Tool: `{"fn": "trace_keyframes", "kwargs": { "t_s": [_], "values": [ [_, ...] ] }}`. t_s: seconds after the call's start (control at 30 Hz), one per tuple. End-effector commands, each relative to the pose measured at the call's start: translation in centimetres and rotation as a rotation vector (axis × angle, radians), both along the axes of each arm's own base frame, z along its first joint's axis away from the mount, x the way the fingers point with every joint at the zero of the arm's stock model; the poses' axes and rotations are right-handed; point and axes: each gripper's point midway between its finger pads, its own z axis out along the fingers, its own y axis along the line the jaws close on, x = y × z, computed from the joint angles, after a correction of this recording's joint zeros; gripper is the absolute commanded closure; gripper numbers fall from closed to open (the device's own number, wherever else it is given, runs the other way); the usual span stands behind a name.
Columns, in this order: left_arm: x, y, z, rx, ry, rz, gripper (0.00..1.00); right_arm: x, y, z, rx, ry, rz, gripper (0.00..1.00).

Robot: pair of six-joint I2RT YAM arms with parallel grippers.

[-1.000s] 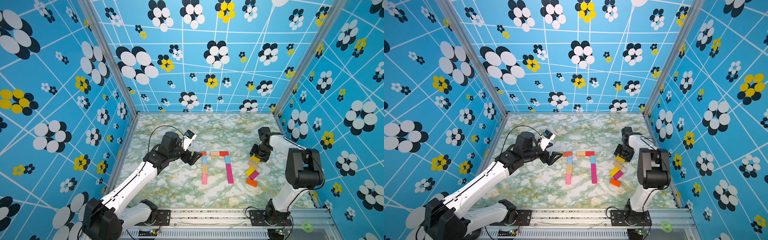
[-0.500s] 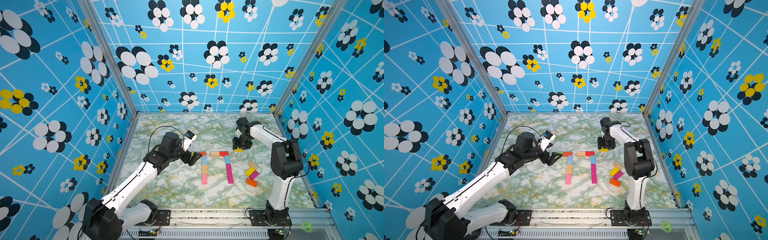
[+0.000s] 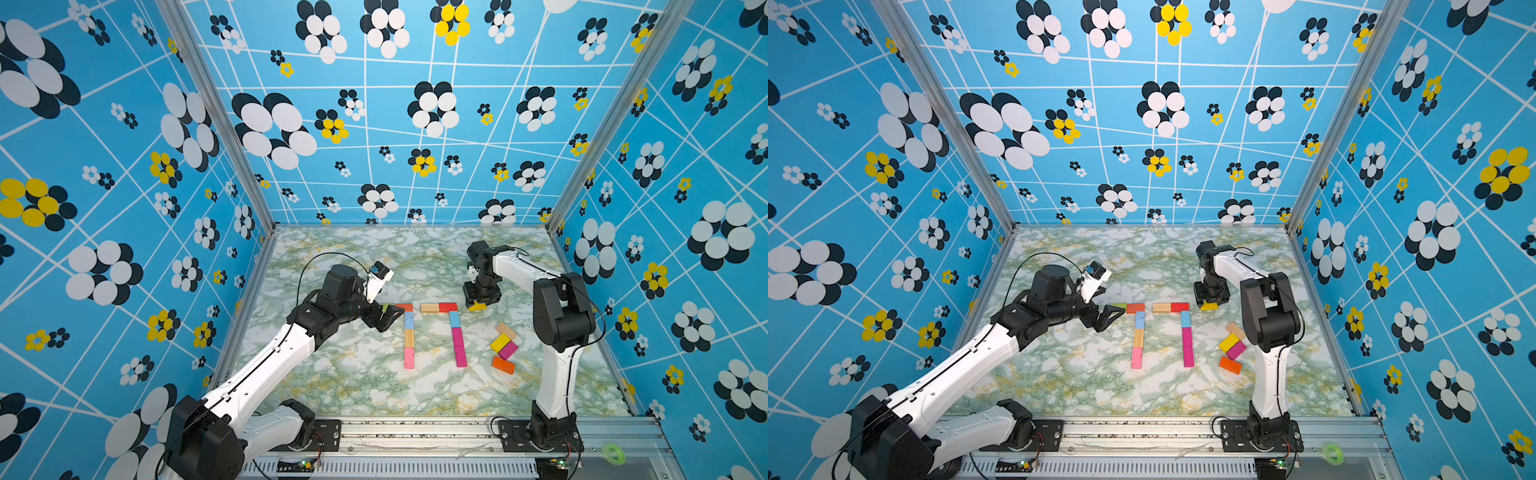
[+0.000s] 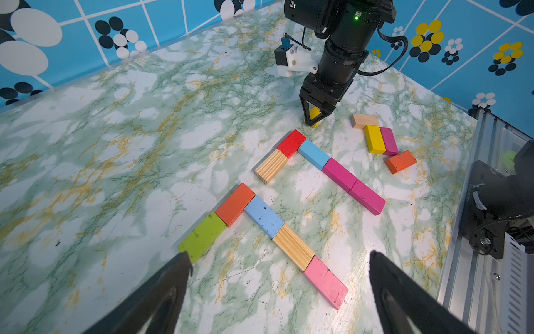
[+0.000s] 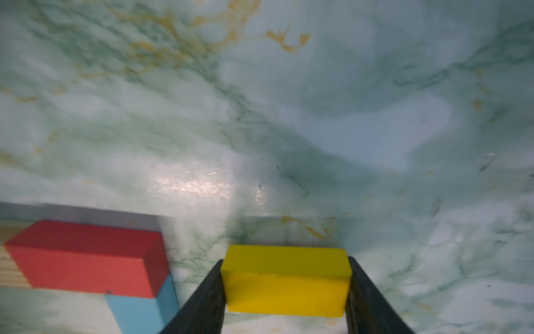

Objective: Assemble the number 7 with building blocks
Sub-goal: Pick up the building block from the center of the board, then place the building block at the center of the board.

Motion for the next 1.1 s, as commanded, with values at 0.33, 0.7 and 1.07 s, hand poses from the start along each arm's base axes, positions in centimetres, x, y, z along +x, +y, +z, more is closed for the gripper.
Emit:
{"fn": "trace_keyframes", "kwargs": {
  "t_s": [0.33,0.7,1.07],
  "values": [
    [0.0,0.1,0.0,0.002,-0.02,-0.006,0.01,-0.5,-0.6,-0.8,-0.041,0.038,-0.002,0.42],
    [0.0,0.1,0.1,-0.001,-0.02,-0.006,0.01,-1.9,-0.6,-2.5,-0.032,0.068,-0.058,0.4],
    [-0.1,0.1,0.2,-0.002,-0.022,-0.006,0.01,-2.5,-1.1,-2.9,-0.033,0.085,-0.098,0.31]
  ]
}}
